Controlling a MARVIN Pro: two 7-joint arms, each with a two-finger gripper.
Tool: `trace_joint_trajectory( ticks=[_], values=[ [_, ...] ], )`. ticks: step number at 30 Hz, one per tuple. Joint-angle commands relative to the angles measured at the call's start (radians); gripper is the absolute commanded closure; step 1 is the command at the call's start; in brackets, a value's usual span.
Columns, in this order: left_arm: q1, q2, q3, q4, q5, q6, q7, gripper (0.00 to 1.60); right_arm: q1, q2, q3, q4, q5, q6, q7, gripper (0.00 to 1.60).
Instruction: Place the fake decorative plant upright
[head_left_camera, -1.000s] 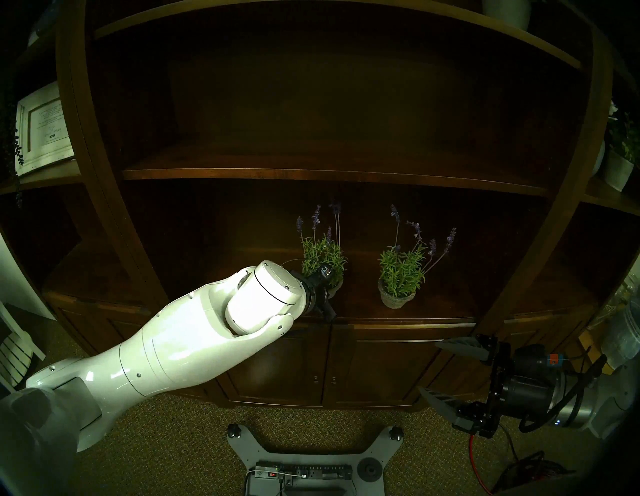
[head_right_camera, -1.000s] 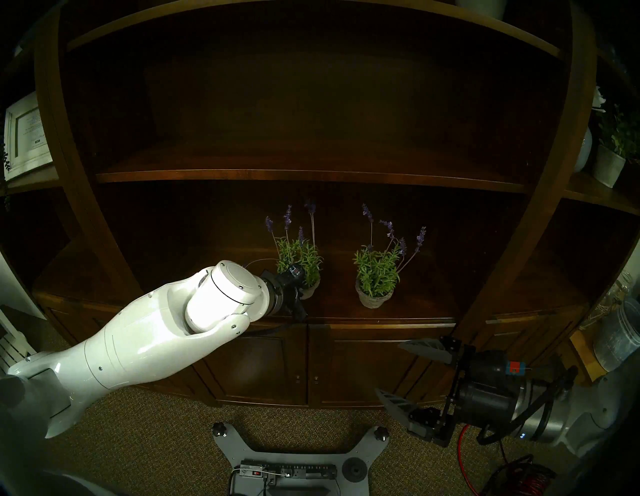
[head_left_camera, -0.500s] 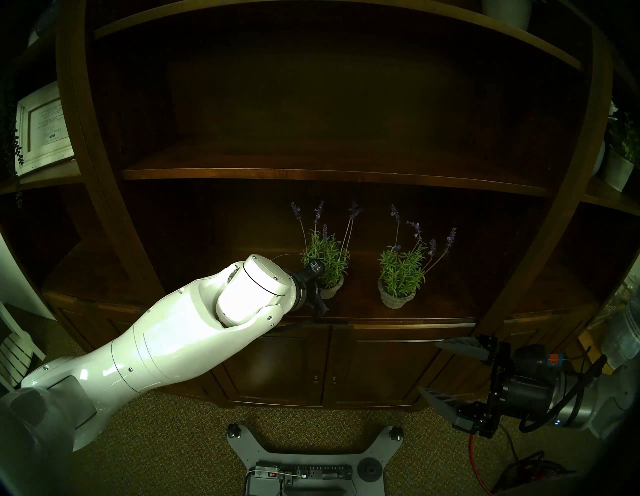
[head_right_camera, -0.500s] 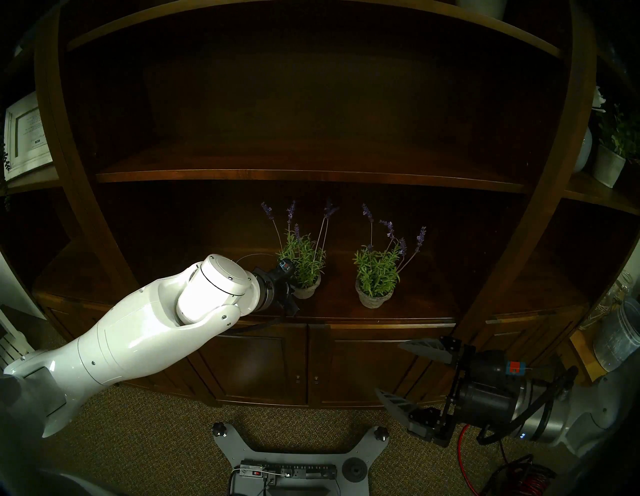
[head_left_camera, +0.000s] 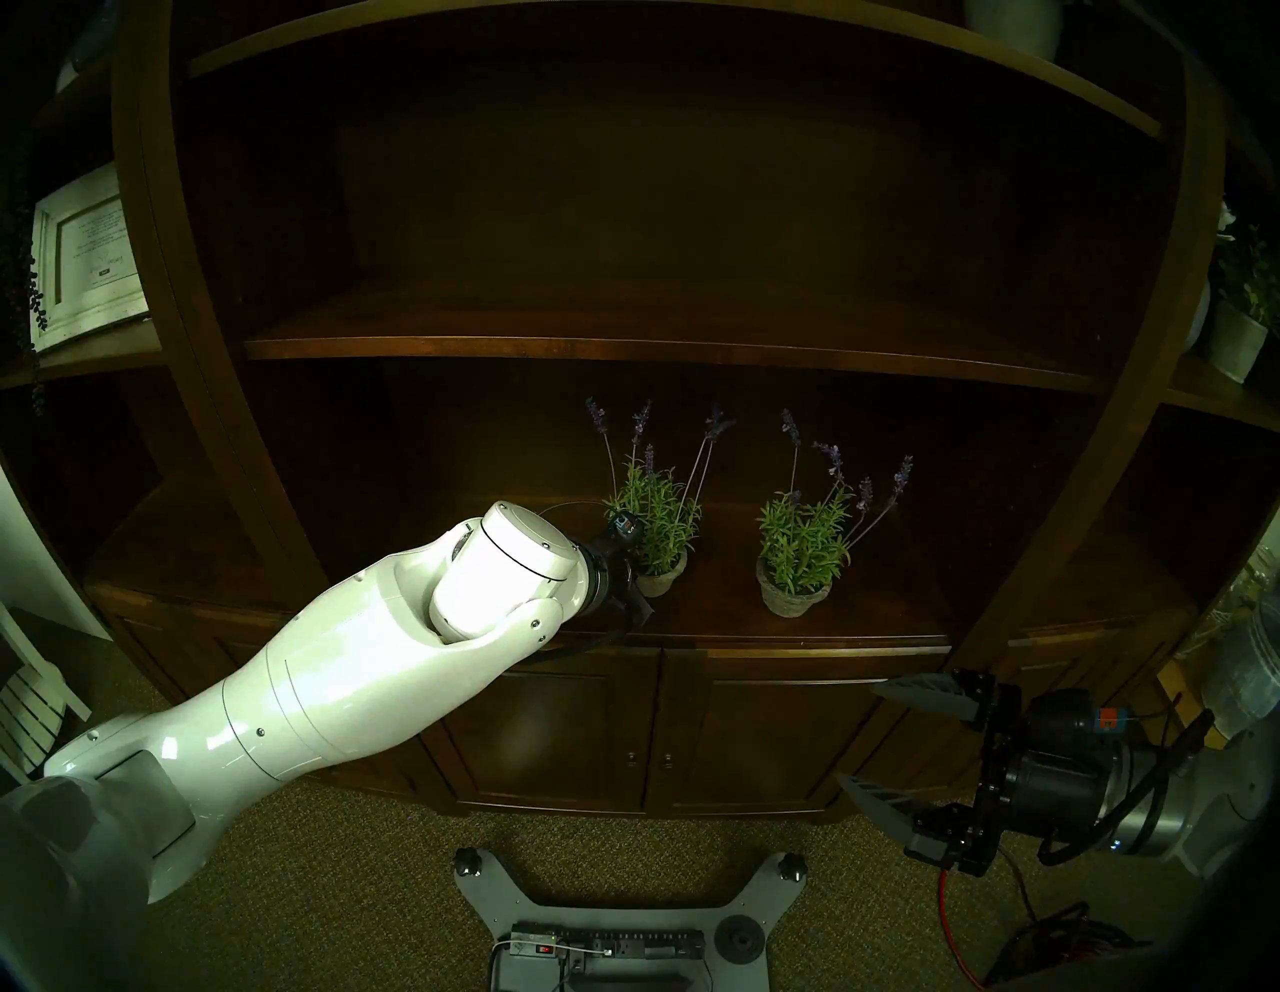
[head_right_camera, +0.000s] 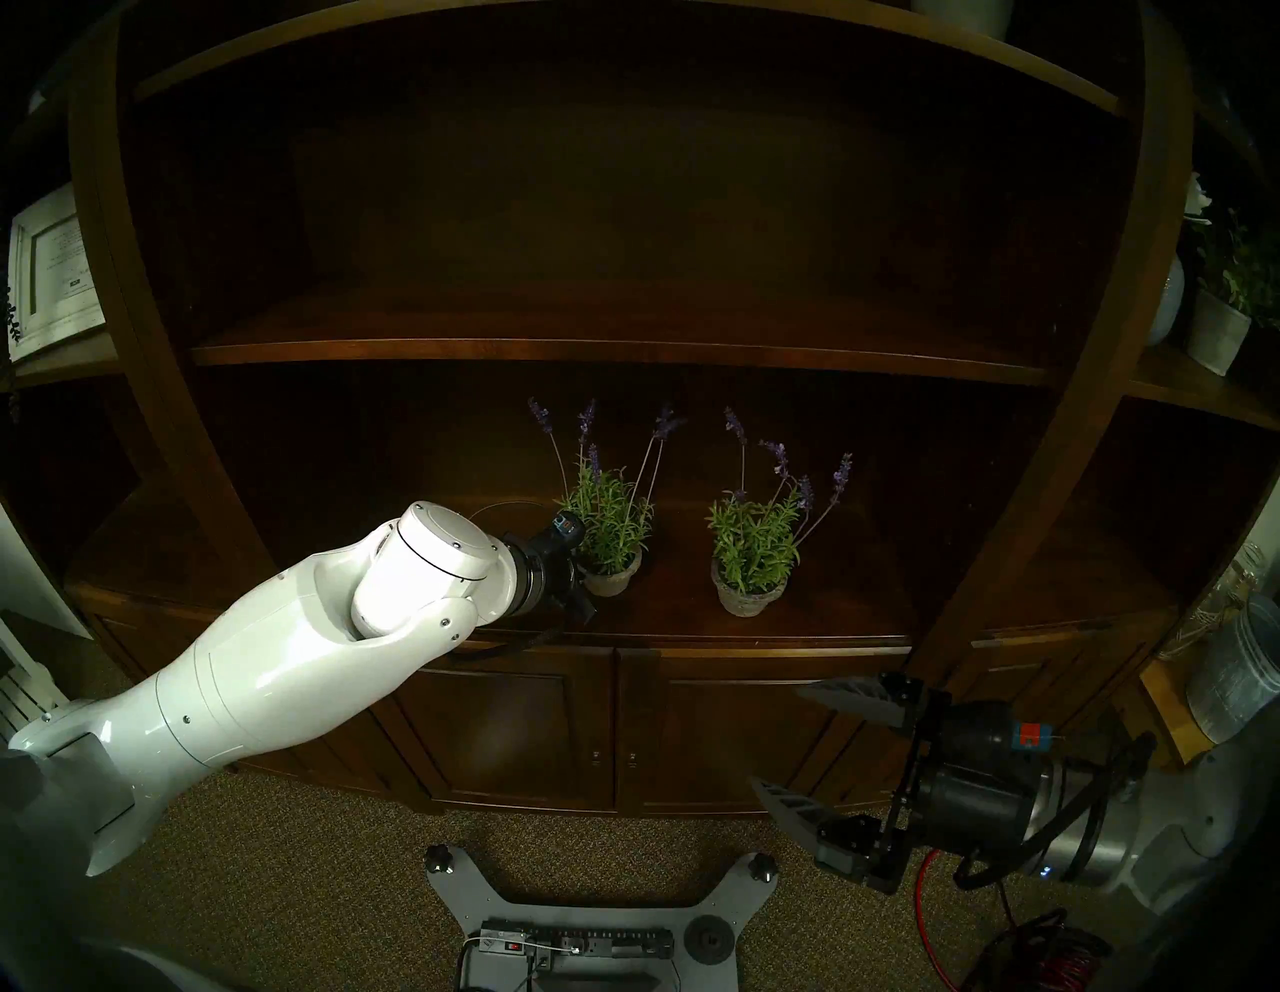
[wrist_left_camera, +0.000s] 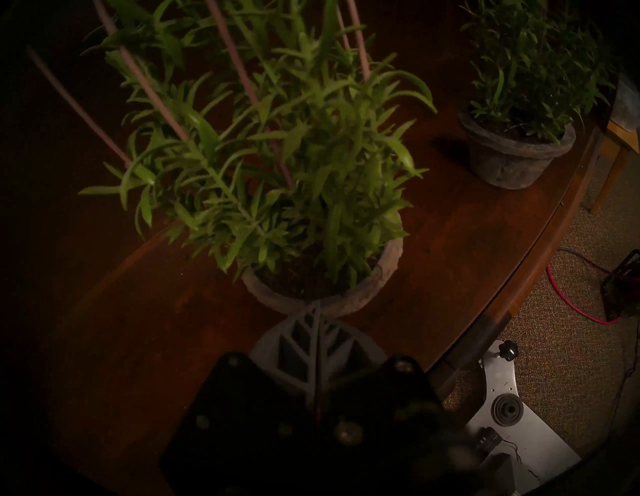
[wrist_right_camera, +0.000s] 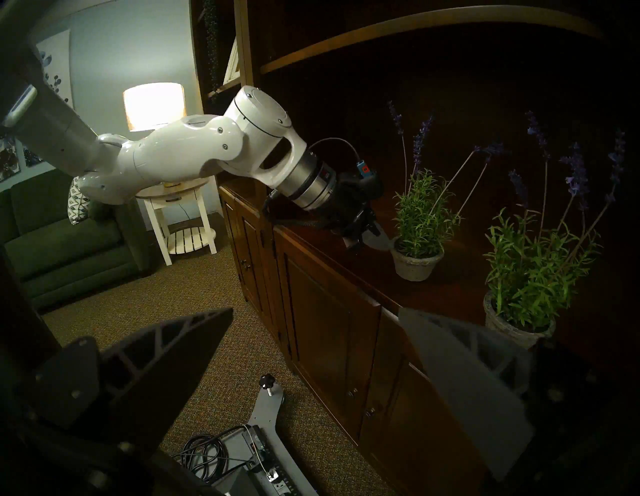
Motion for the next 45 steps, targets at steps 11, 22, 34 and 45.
trace_joint_trajectory(
  ticks=[11,22,34,45],
  values=[
    [-0.032,-0.021,-0.048,0.001,-0.032,-0.009,0.02,0.63,0.01,-0.002,0.001,-0.003,0.002,-0.016,0.003,0.0],
    [-0.029,-0.015,-0.061,-0.005,-0.054,-0.006,0.031,0.27,0.01,-0.002,0.001,-0.003,0.002,-0.016,0.003,0.0],
    [0.002,0.027,-0.103,-0.061,-0.108,-0.005,0.033,0.11,0.011,-0.002,0.0,-0.003,0.002,-0.016,0.003,0.0],
    [0.086,0.171,-0.189,-0.219,-0.186,-0.001,0.017,0.06,0.01,0.0,0.001,-0.003,0.0,-0.011,0.001,0.0]
  ],
)
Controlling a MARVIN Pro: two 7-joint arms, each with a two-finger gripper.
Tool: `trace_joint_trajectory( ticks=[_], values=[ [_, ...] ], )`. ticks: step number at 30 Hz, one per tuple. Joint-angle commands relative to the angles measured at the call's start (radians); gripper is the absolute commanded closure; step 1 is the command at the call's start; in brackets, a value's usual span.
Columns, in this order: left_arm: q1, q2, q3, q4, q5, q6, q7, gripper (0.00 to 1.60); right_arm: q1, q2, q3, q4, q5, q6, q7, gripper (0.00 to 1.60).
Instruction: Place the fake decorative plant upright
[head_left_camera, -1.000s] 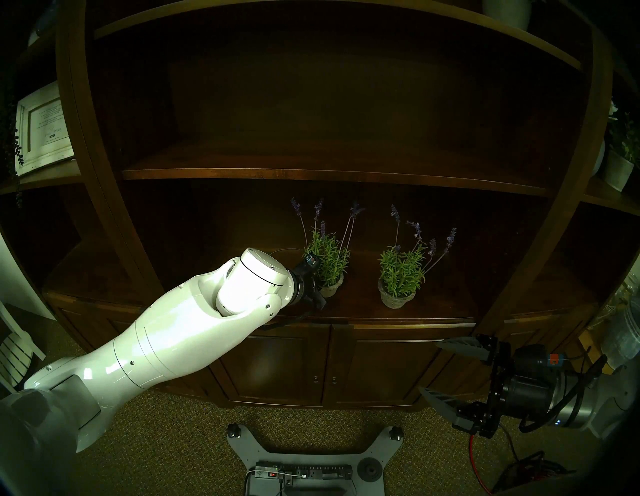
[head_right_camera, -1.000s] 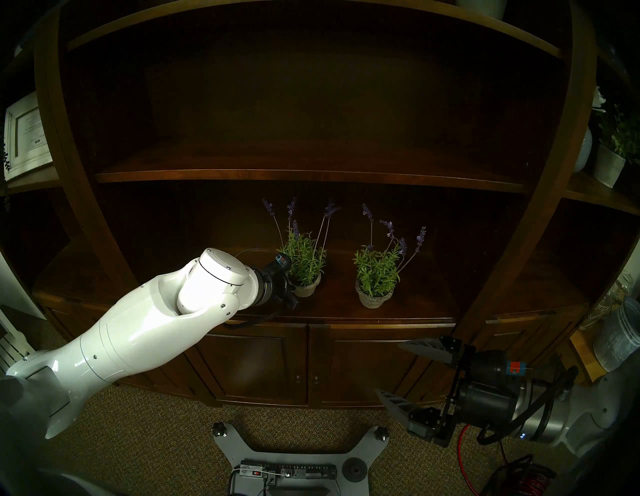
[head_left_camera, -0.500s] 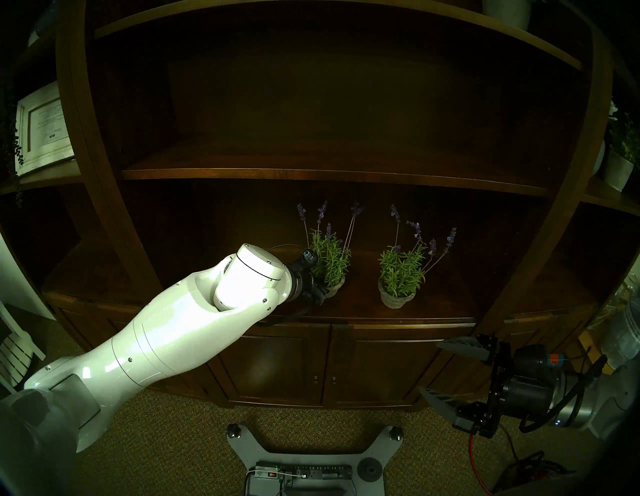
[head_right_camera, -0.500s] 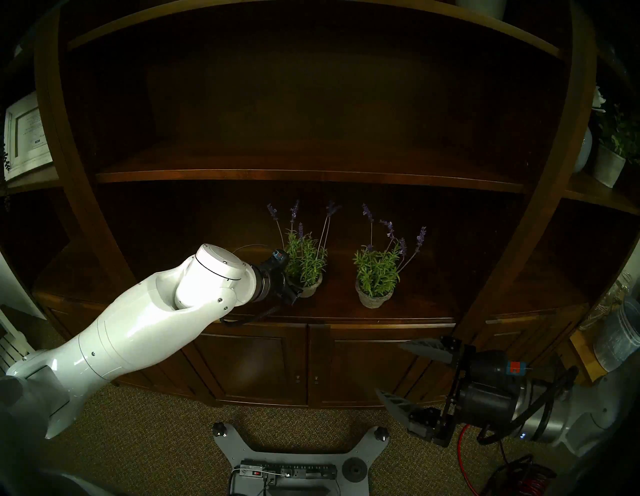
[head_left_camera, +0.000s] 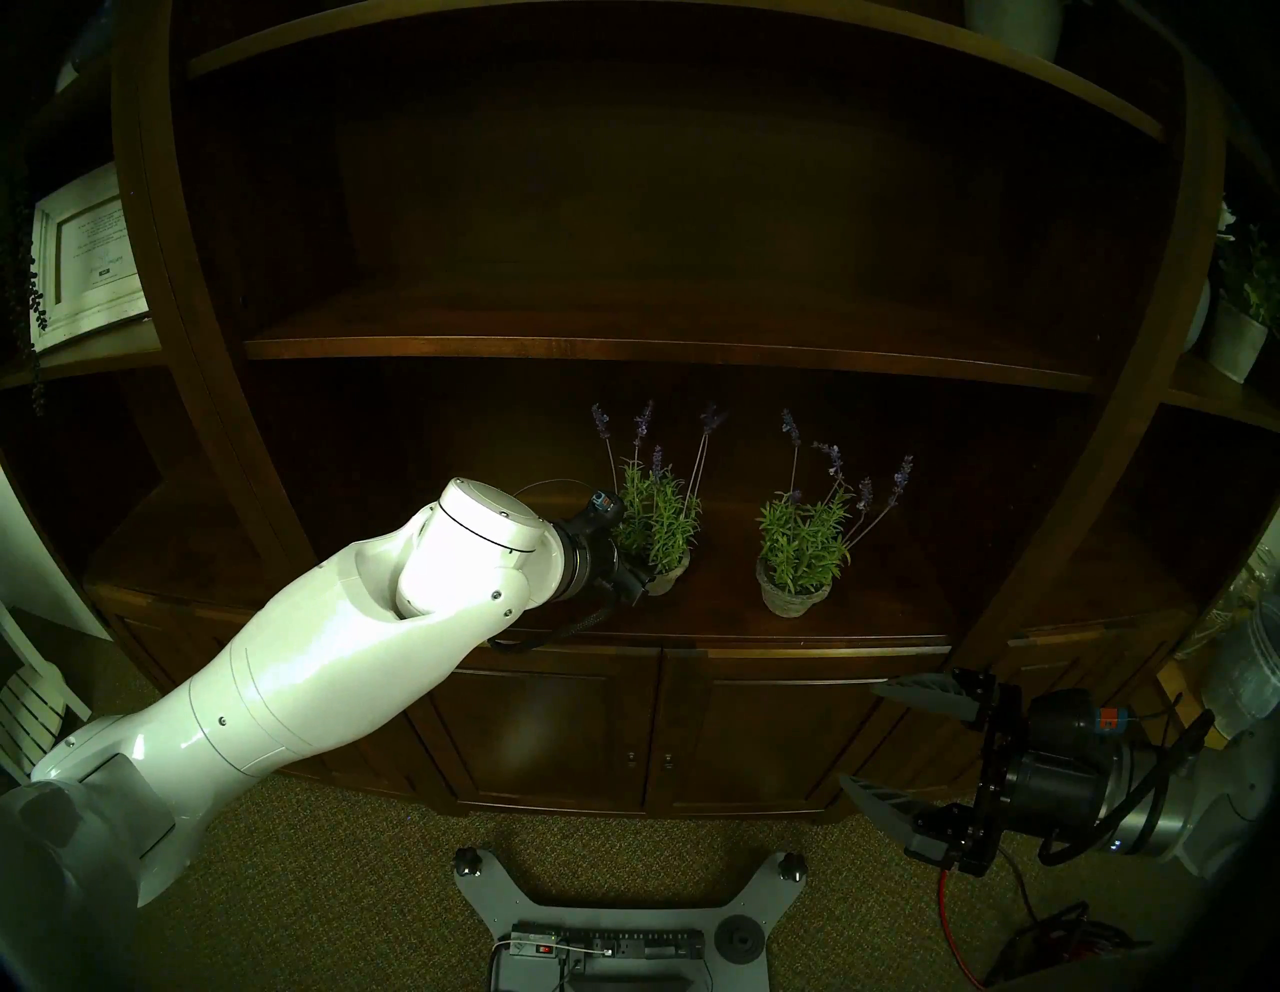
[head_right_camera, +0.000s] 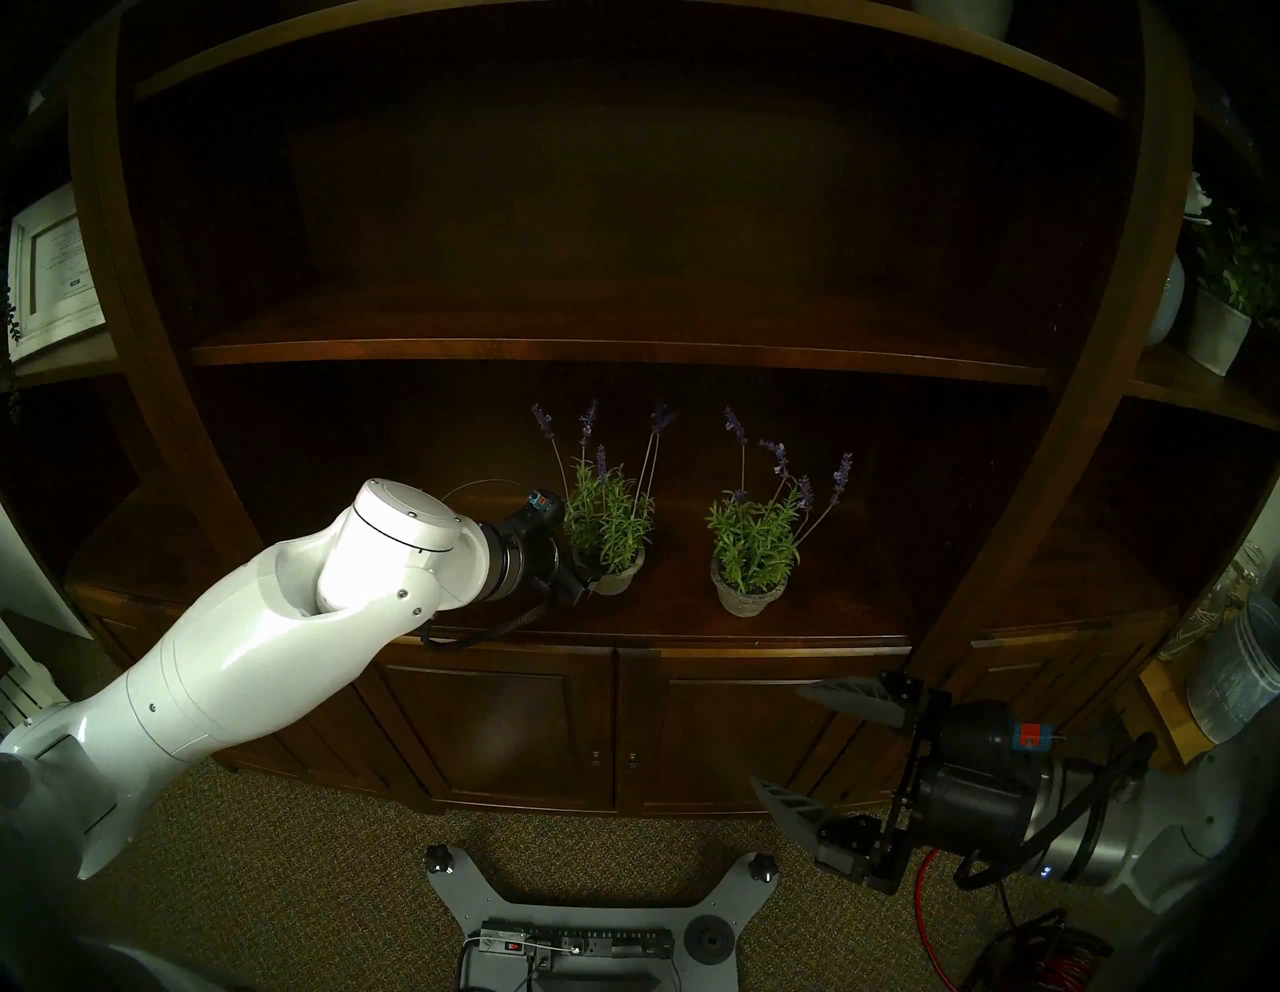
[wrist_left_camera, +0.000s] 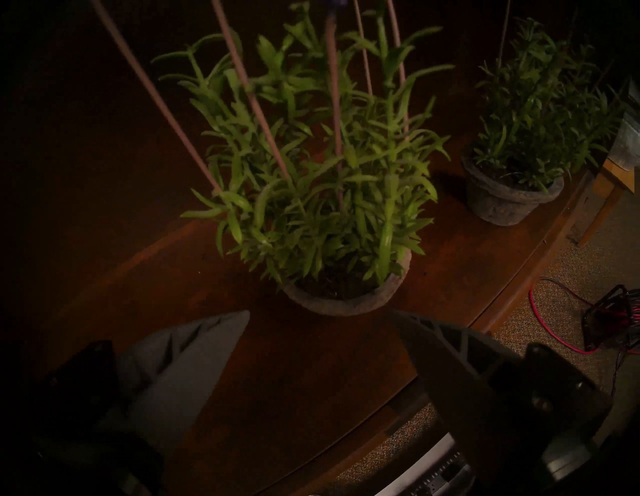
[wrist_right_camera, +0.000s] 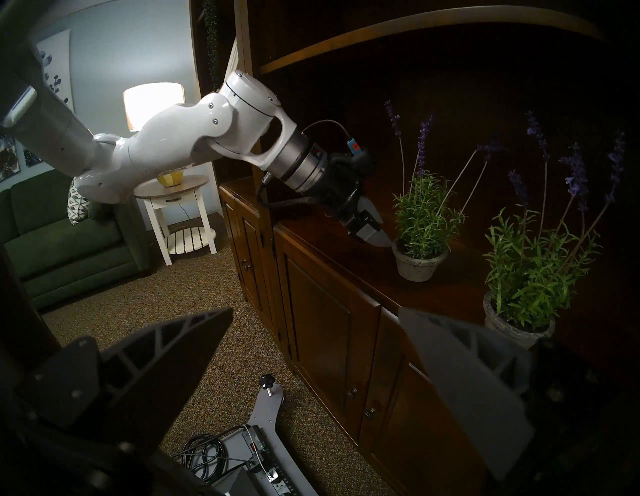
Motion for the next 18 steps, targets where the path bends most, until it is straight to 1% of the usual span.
trace_joint_trajectory(
  ticks=[1,8,14,15,16,17,18],
  values=[
    [0.04,0.104,-0.067,-0.116,-0.035,0.0,-0.014,0.07,0.007,-0.001,0.003,-0.003,0.001,-0.01,0.001,0.0],
    [0.122,0.195,-0.072,-0.206,-0.063,0.0,-0.027,0.0,0.005,0.0,0.003,-0.003,0.0,-0.005,0.0,0.0],
    [0.178,0.268,-0.081,-0.288,-0.079,-0.002,-0.031,0.0,0.004,0.0,0.003,-0.003,-0.001,-0.003,-0.001,0.0],
    [0.187,0.284,-0.087,-0.315,-0.081,-0.007,-0.031,0.0,0.004,0.0,0.003,-0.003,-0.002,-0.003,-0.001,0.0],
    [0.192,0.292,-0.09,-0.312,-0.083,-0.01,-0.032,0.0,0.004,0.0,0.003,-0.003,-0.002,-0.003,-0.001,0.0],
    [0.208,0.321,-0.101,-0.355,-0.085,-0.018,-0.032,0.0,0.004,0.0,0.003,-0.003,-0.002,-0.003,-0.001,0.0],
    [0.214,0.322,-0.105,-0.344,-0.086,-0.02,-0.032,0.0,0.004,0.0,0.003,-0.003,-0.002,-0.003,-0.001,0.0]
  ],
)
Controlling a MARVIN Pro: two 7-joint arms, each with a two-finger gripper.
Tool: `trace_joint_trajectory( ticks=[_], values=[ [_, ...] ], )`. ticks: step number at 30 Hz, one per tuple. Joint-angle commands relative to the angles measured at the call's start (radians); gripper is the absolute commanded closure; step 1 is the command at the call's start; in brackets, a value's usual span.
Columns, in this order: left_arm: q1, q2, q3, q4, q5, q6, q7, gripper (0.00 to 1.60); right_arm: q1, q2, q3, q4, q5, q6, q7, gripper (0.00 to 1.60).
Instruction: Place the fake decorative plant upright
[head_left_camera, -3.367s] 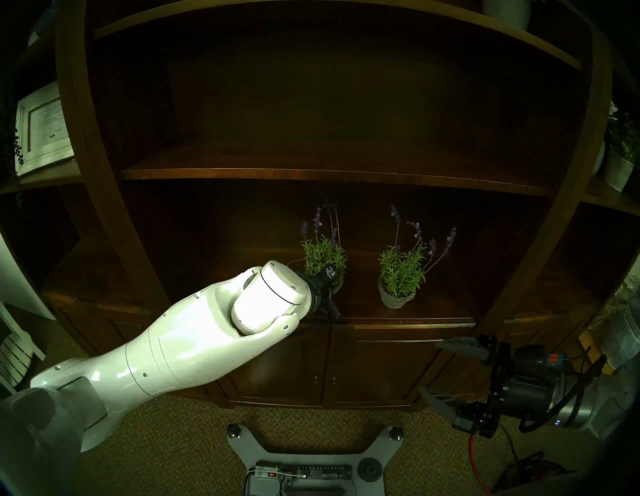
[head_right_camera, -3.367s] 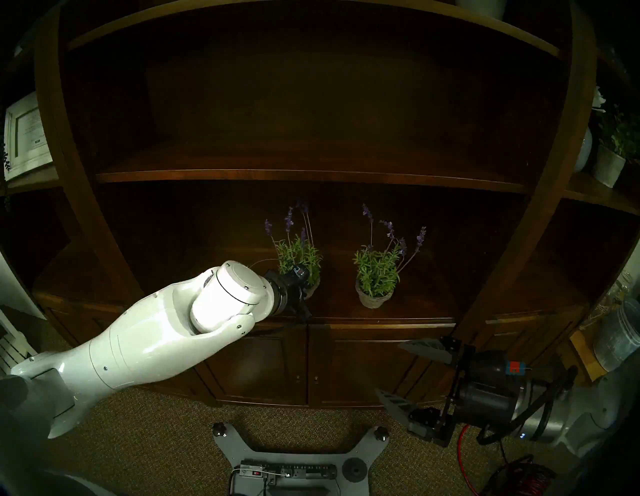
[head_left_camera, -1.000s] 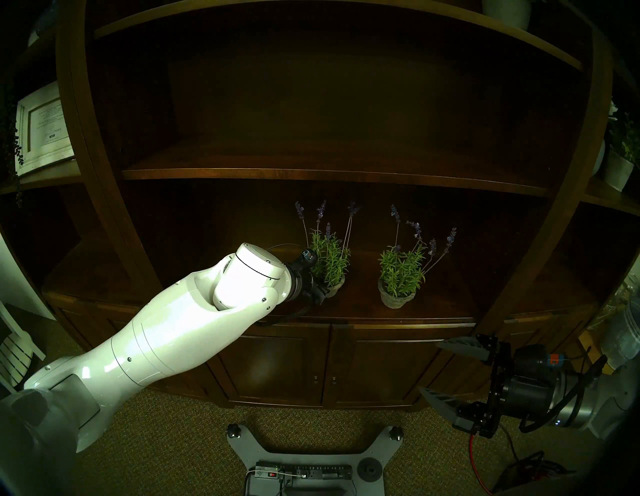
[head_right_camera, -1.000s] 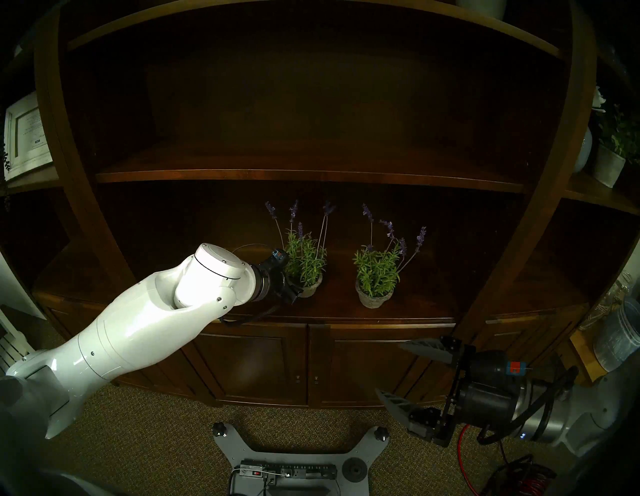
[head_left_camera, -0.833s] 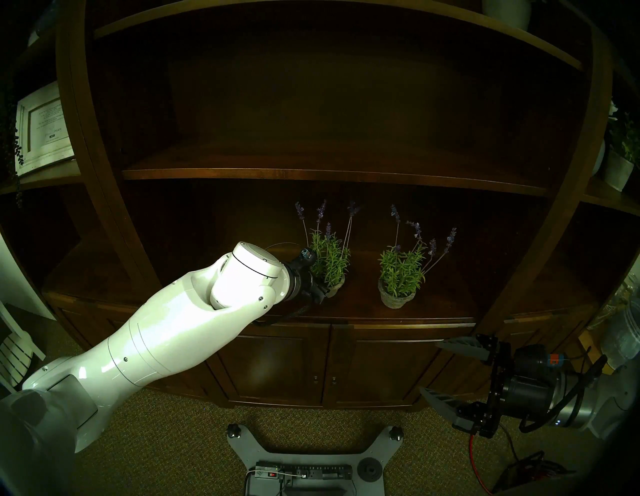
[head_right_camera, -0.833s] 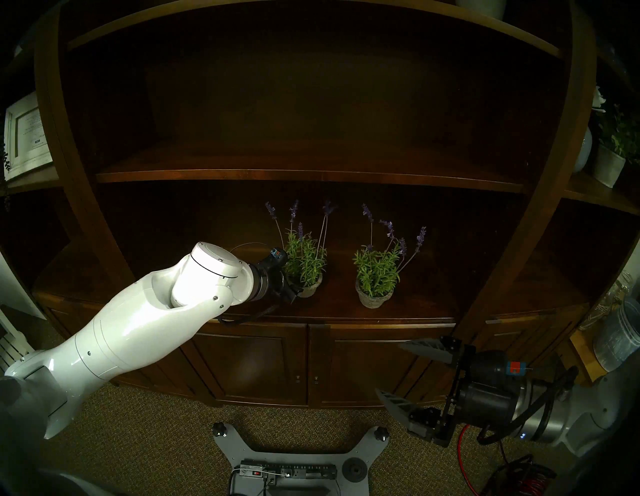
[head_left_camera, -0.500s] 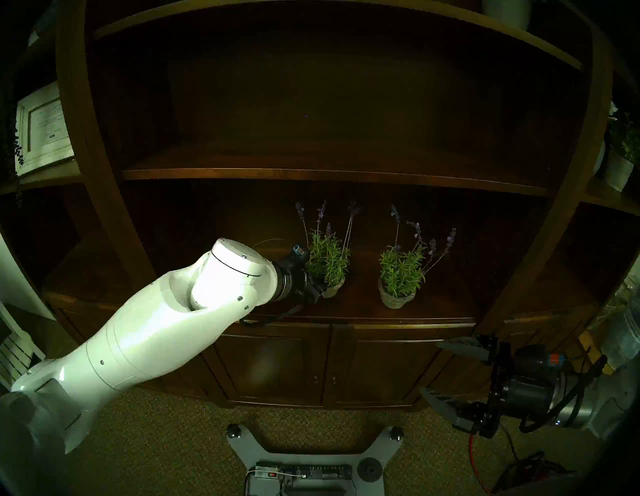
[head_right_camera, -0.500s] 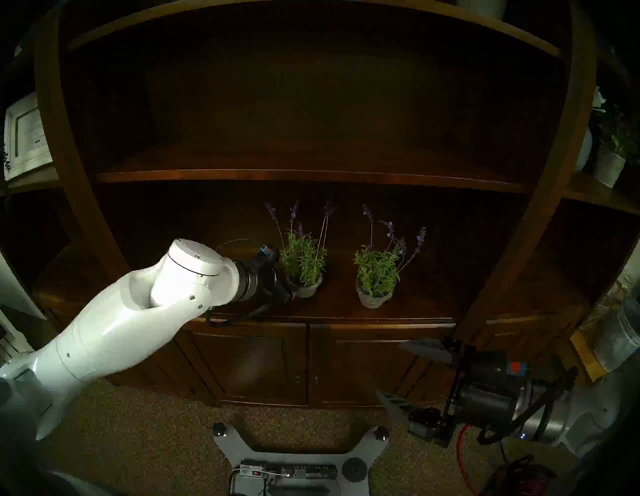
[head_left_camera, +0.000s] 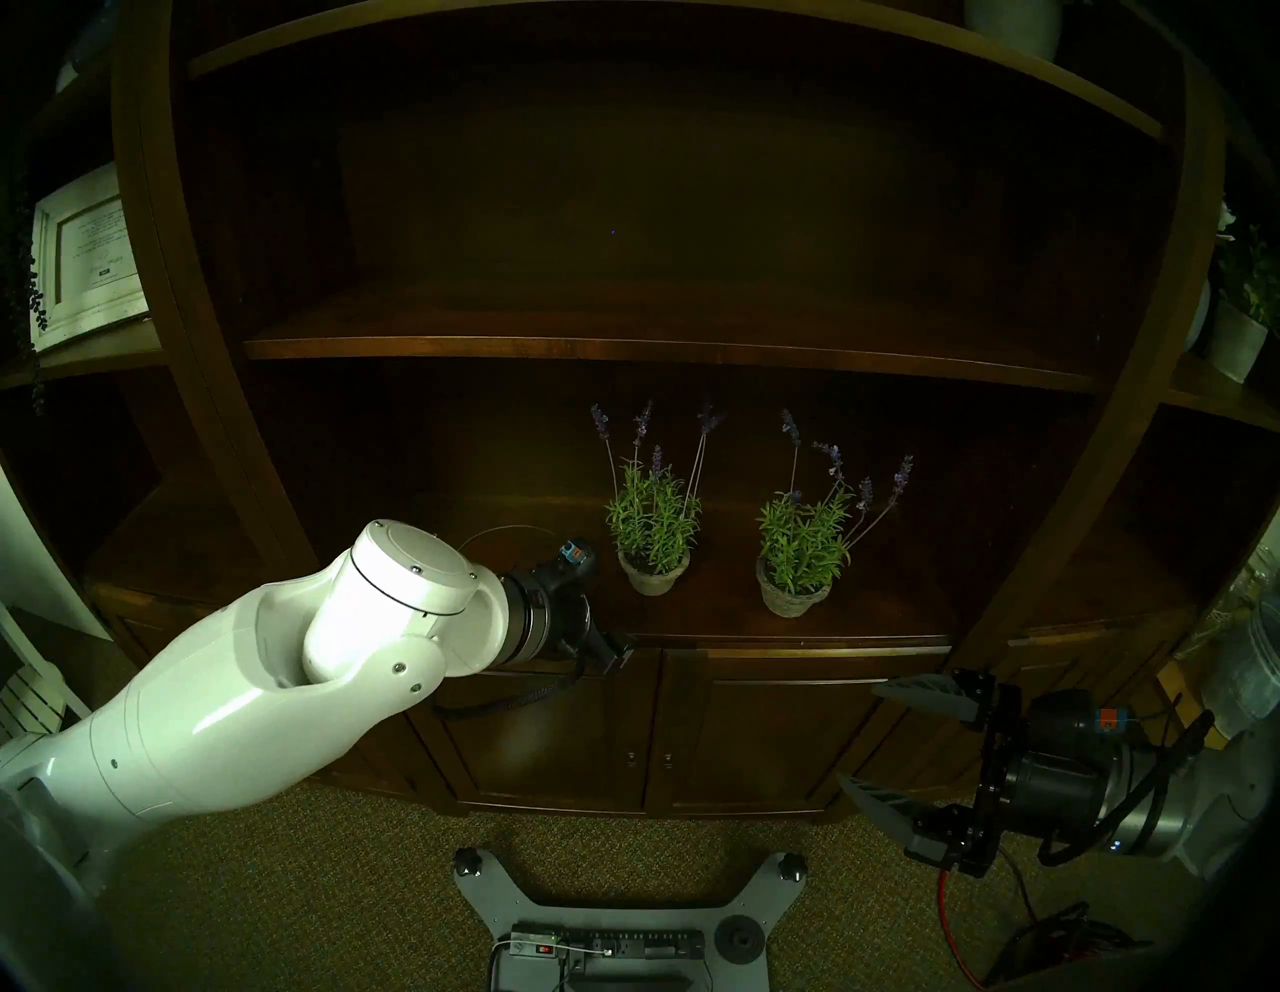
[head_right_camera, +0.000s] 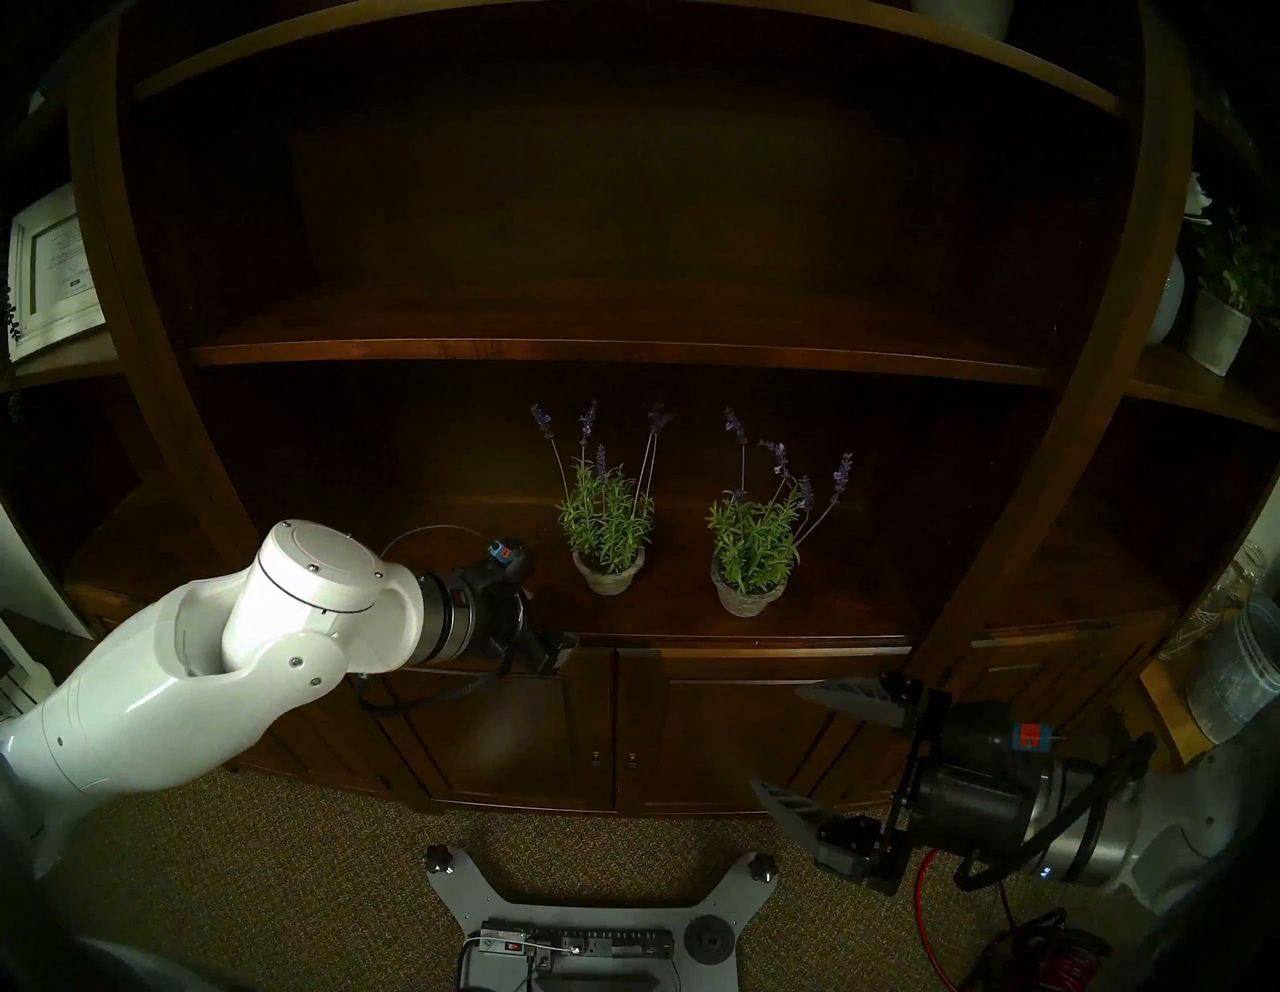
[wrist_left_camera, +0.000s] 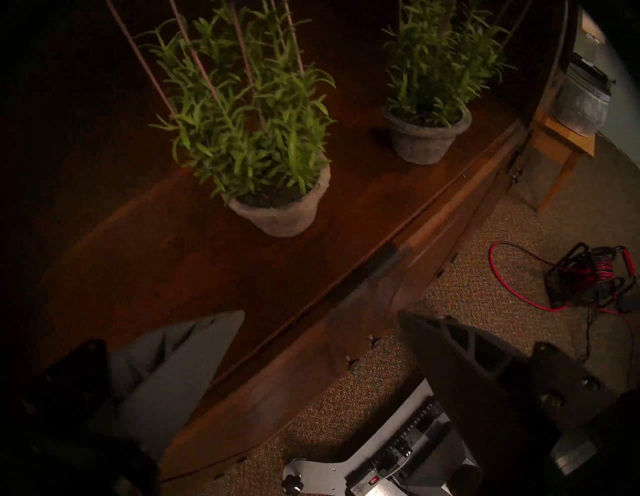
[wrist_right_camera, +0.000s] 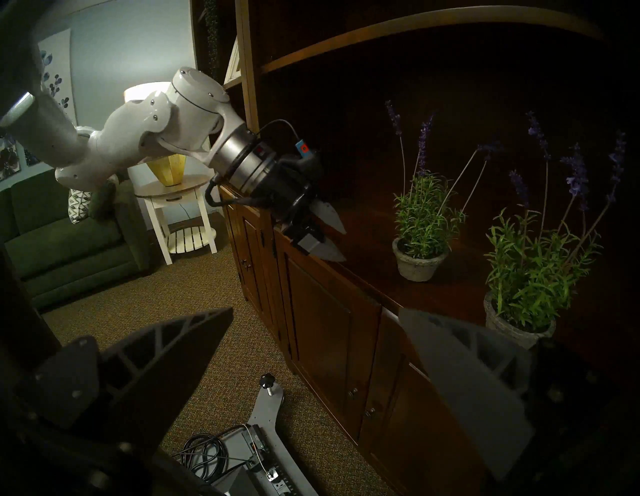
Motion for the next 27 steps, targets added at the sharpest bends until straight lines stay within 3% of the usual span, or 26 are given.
trace_joint_trajectory(
  ticks=[1,14,27],
  values=[
    [0.045,0.106,-0.049,-0.109,-0.008,-0.023,0.001,0.0,0.004,0.0,0.002,-0.003,0.001,-0.005,0.0,0.0],
    [0.141,0.261,-0.13,-0.12,-0.03,-0.09,0.02,0.0,0.005,0.0,0.003,-0.003,-0.001,-0.006,-0.001,0.0],
    [0.208,0.349,-0.195,-0.101,-0.075,-0.209,0.032,0.0,0.006,0.0,0.003,-0.003,-0.002,-0.007,-0.001,0.0]
  ],
)
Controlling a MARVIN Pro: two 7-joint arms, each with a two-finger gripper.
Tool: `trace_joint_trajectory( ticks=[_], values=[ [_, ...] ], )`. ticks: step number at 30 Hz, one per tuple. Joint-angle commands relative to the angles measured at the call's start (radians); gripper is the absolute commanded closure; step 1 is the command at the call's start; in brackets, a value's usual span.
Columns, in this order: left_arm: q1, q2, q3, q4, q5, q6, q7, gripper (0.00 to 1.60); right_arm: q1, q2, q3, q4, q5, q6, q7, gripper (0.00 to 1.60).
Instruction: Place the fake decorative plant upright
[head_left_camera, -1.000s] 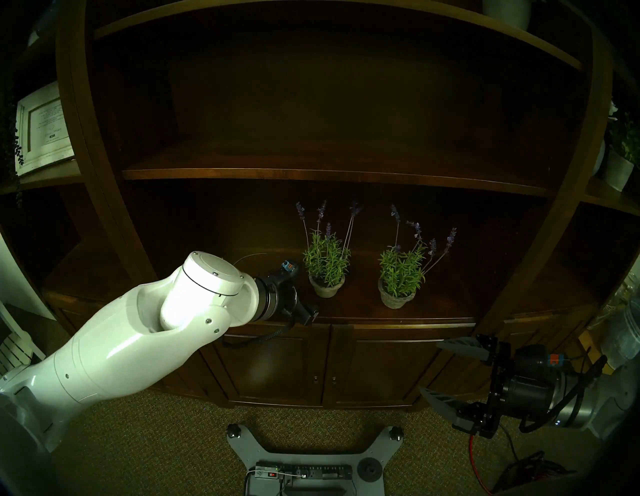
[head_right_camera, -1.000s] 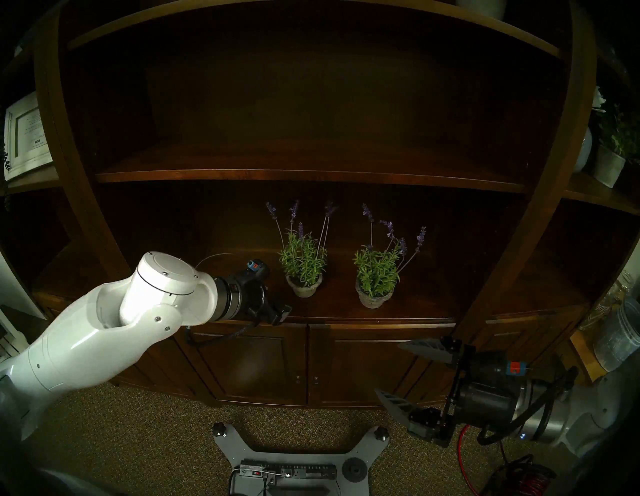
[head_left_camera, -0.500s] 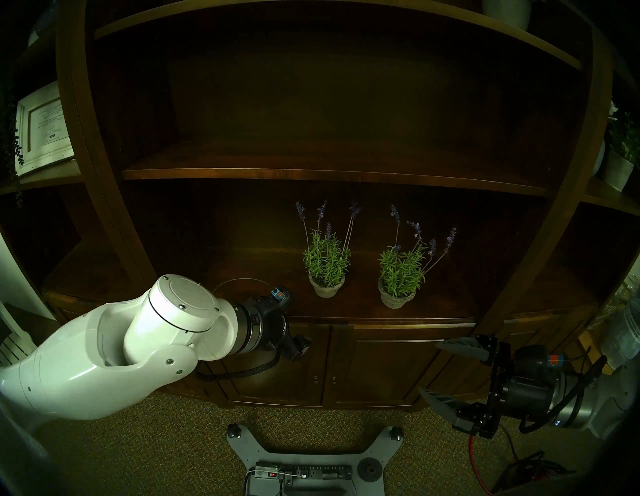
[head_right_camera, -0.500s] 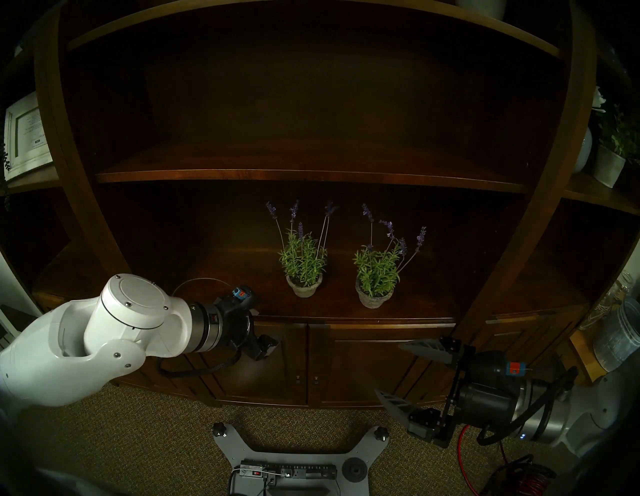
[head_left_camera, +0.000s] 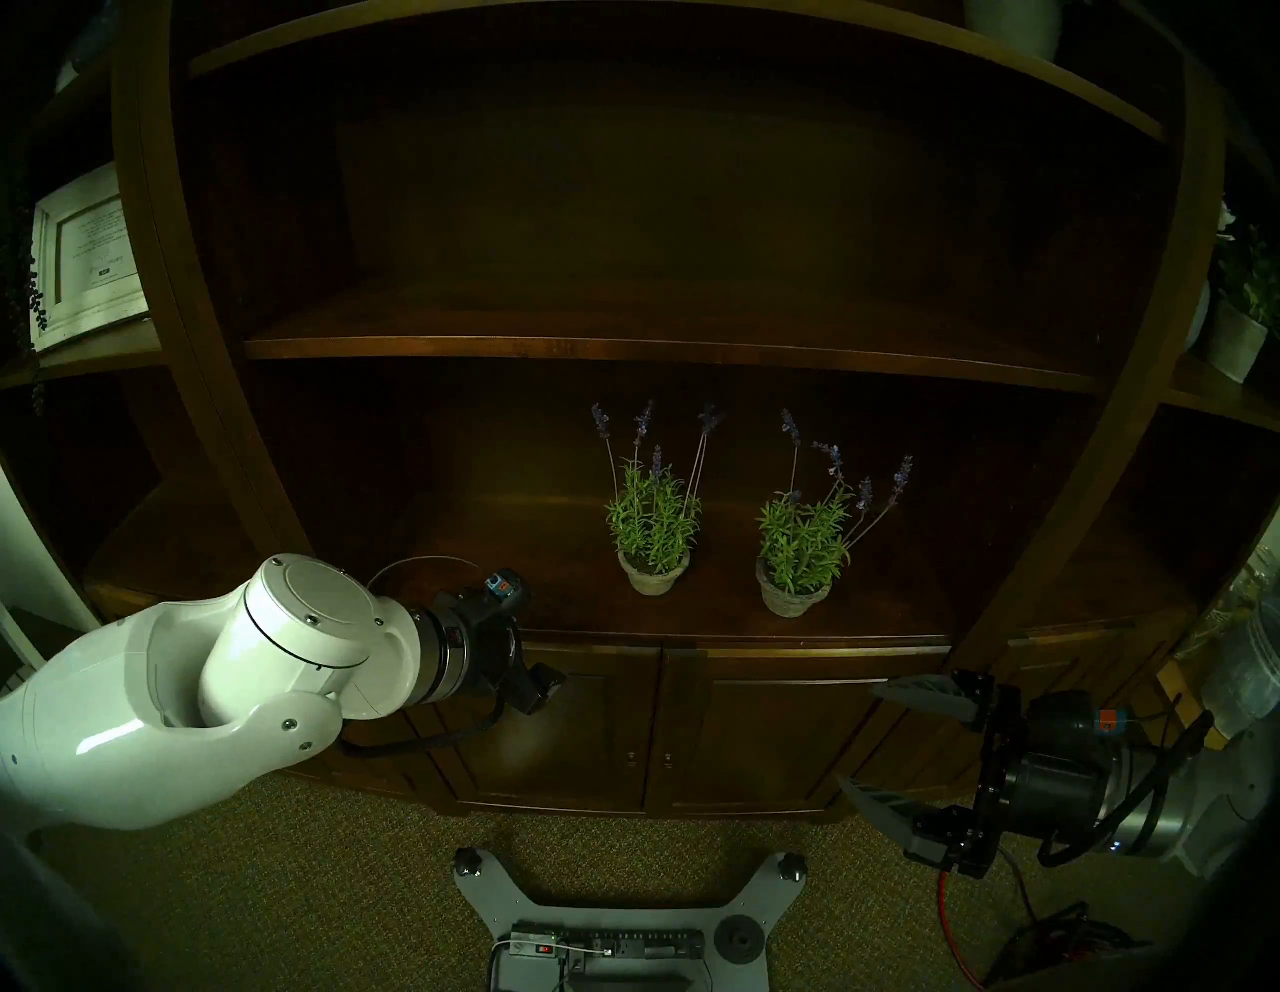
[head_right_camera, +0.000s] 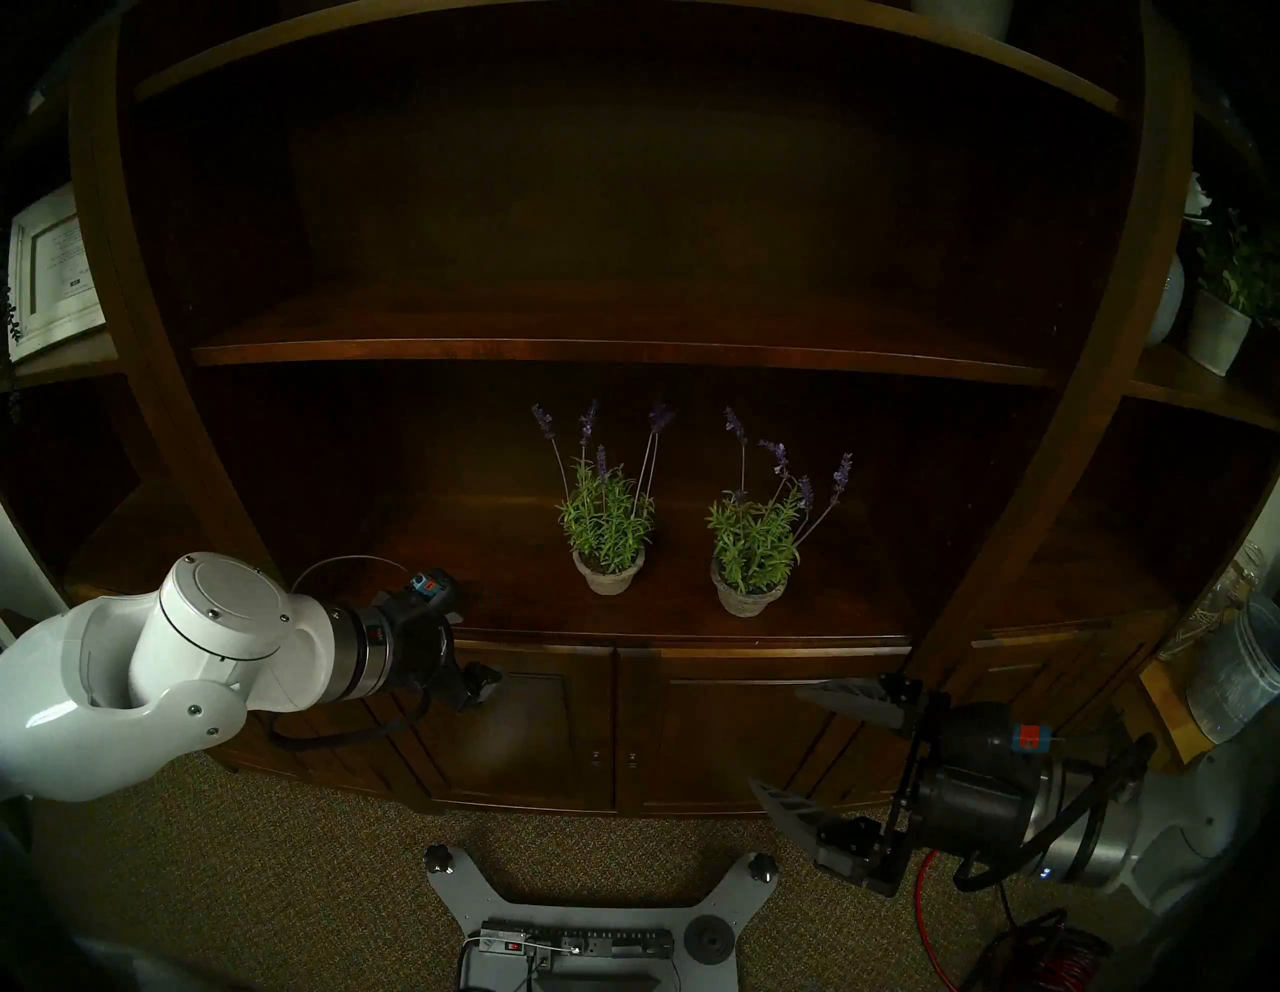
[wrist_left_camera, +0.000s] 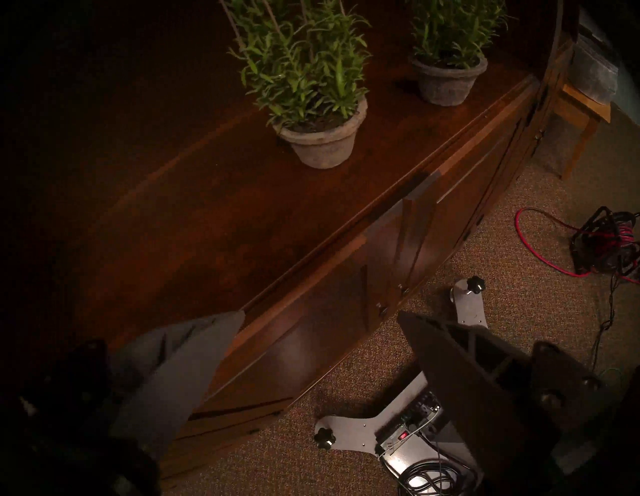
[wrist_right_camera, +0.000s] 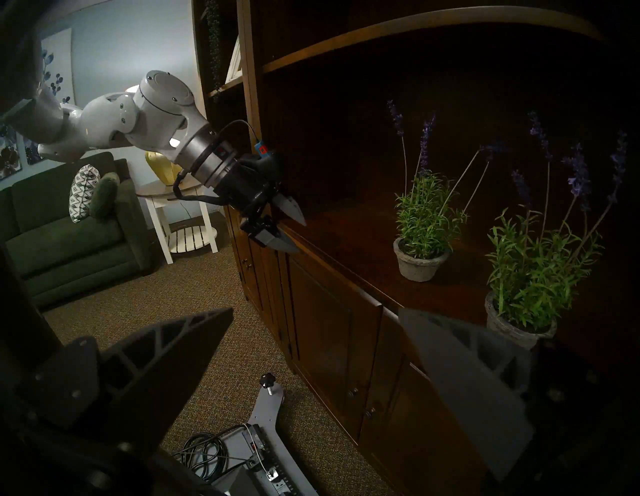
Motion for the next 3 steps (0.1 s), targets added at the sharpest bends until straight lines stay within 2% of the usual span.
trace_joint_trajectory(
  ticks=[1,3],
  values=[
    [0.029,0.067,-0.052,-0.003,-0.019,-0.085,-0.002,0.0,0.005,0.0,0.003,-0.003,0.002,-0.008,-0.001,0.0],
    [0.036,0.074,-0.056,-0.003,-0.024,-0.097,-0.001,0.0,0.006,0.0,0.003,-0.003,0.002,-0.008,-0.001,0.0]
  ],
)
